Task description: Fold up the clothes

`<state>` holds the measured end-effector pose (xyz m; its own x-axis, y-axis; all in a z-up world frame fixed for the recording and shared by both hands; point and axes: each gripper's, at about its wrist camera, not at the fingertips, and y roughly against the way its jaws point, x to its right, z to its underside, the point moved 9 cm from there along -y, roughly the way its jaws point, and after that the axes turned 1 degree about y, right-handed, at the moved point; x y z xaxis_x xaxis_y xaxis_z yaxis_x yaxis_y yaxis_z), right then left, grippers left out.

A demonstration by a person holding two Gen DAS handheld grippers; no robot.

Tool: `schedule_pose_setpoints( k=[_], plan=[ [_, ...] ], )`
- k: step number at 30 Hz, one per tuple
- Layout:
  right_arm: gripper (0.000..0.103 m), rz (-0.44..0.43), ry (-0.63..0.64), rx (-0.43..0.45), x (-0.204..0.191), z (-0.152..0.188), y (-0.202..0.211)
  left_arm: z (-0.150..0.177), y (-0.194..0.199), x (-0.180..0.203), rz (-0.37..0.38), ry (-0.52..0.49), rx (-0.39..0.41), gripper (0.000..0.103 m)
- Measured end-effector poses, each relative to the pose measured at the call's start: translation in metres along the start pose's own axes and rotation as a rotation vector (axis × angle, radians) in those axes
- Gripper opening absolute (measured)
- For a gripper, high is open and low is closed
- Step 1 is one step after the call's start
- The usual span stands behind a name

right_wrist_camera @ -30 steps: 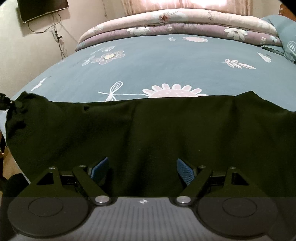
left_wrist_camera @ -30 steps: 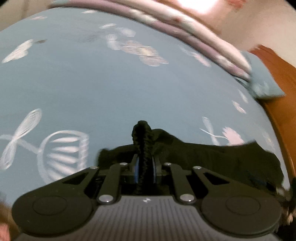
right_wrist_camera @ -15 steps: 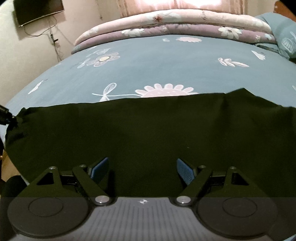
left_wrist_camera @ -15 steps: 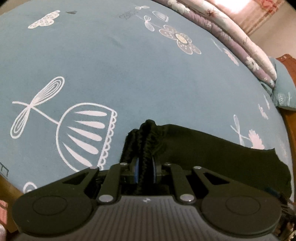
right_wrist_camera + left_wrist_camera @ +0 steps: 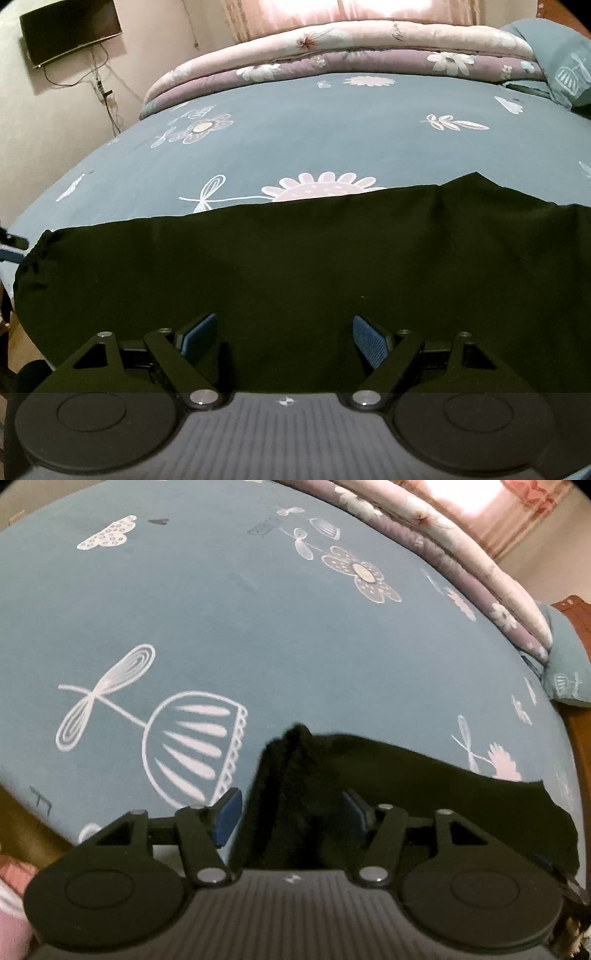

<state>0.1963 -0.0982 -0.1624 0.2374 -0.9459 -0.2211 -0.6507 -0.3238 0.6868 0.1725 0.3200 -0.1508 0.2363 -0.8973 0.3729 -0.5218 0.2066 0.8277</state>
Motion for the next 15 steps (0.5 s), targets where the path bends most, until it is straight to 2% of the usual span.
schedule_pose_setpoints(
  k=[3, 7, 8, 10, 12, 15],
  plan=[
    [0.084, -0.005, -0.001, 0.000, -0.001, 0.001, 0.001, 0.014, 0.002, 0.003, -0.009, 0.015, -0.007, 0.058],
    [0.084, -0.011, -0.003, 0.001, -0.002, 0.002, 0.003, 0.029, 0.000, 0.015, -0.053, -0.057, -0.022, 0.058],
    [0.084, -0.013, -0.003, 0.001, -0.002, 0.002, 0.003, 0.031, -0.003, 0.015, -0.075, -0.070, -0.030, 0.059],
    [0.084, -0.017, -0.003, 0.002, -0.003, 0.002, 0.004, 0.033, -0.011, 0.003, -0.185, -0.093, -0.052, 0.059],
    [0.084, -0.021, 0.005, 0.008, -0.005, 0.002, 0.007, 0.036, -0.019, -0.009, -0.279, -0.105, -0.079, 0.064],
    [0.084, -0.019, 0.009, 0.013, -0.004, 0.002, 0.010, 0.039, -0.021, -0.013, -0.302, -0.108, -0.092, 0.064]
  ],
)
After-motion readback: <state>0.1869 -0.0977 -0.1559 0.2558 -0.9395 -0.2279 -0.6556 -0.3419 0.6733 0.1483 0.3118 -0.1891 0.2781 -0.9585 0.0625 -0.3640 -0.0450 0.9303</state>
